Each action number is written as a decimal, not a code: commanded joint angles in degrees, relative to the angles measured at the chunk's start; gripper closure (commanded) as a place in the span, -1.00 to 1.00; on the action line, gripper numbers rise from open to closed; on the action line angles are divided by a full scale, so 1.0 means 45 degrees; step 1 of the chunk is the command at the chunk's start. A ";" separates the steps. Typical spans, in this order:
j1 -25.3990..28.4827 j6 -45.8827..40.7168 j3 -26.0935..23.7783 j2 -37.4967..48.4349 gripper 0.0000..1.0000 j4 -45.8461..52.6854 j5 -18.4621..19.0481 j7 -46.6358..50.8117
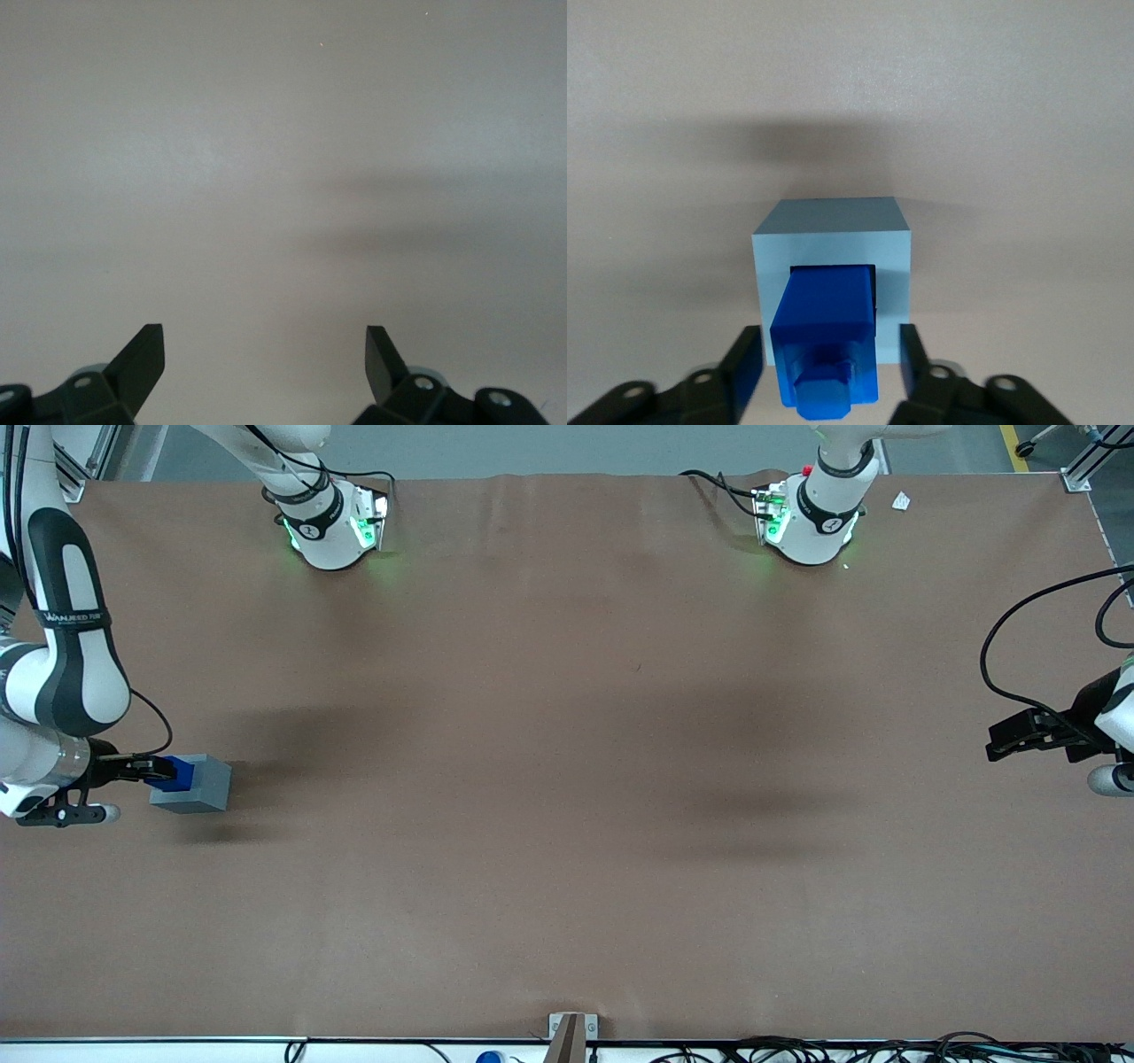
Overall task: Insert blue part into gray base with right arm
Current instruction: 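Open the right gripper and raise it away from the base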
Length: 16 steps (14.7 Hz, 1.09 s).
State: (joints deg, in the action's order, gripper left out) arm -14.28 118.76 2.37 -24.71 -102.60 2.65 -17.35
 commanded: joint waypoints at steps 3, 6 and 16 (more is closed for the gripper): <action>-0.0050 -0.0140 -0.0273 0.0237 -0.63 0.0201 0.0016 0.0028; 0.0340 -0.0121 -0.0293 0.0821 -0.73 0.0241 0.0016 0.0028; 0.1902 -0.1760 -0.0351 0.3966 -1.00 0.0260 -0.0784 0.0474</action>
State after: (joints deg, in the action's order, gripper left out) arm -7.25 111.97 0.77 -9.91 -99.84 0.57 -17.02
